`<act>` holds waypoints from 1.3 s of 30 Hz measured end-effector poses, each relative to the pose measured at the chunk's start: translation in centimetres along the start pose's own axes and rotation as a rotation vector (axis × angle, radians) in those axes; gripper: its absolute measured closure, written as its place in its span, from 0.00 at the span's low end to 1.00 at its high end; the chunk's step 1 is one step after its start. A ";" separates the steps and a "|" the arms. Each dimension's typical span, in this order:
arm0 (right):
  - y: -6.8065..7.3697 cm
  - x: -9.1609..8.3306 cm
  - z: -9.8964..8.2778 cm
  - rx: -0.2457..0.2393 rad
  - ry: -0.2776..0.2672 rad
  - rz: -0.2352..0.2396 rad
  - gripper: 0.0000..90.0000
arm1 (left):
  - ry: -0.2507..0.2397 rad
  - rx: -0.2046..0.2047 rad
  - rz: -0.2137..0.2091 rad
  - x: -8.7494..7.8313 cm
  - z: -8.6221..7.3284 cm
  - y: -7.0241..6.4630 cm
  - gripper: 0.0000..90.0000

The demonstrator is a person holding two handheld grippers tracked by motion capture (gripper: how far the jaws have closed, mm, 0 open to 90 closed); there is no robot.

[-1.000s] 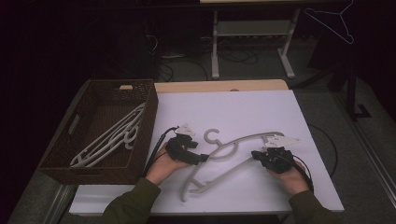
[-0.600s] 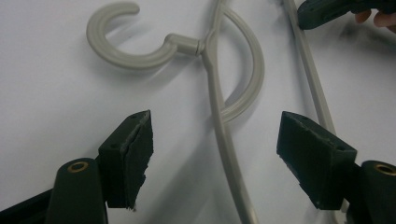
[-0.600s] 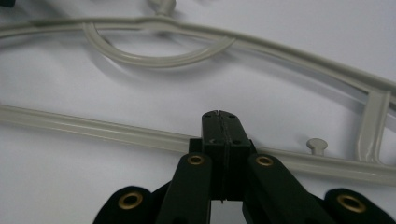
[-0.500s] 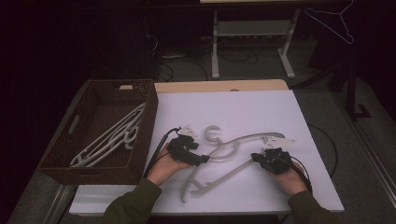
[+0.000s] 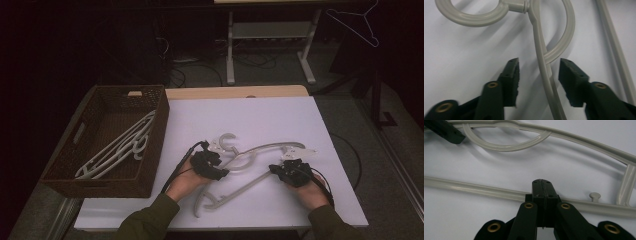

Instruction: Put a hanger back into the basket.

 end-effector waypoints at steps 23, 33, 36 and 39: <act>0.1 -0.5 0.4 0.008 -0.027 0.011 0.99 | 0.014 -0.038 0.001 0.1 0.1 -0.2 0.87; 0.3 -2.0 1.8 0.005 -0.114 0.030 0.87 | 0.001 -0.070 0.017 -0.2 0.0 0.4 0.90; 0.5 -2.8 2.3 0.020 -0.148 0.039 0.68 | -0.010 -0.077 0.016 -0.6 0.2 0.7 0.90; 0.6 -3.6 2.5 0.042 -0.169 0.042 0.43 | -0.019 -0.091 0.008 -1.3 0.3 0.8 0.90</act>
Point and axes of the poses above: each handheld gripper's, and its own axes: x roughly forward along the jaws, z roughly out of its top, y roughly to its left, the point moved 10 cm from there along x, roughly forward along the jaws, and after that the axes turned 3 degrees about x, right-handed, at the moved point
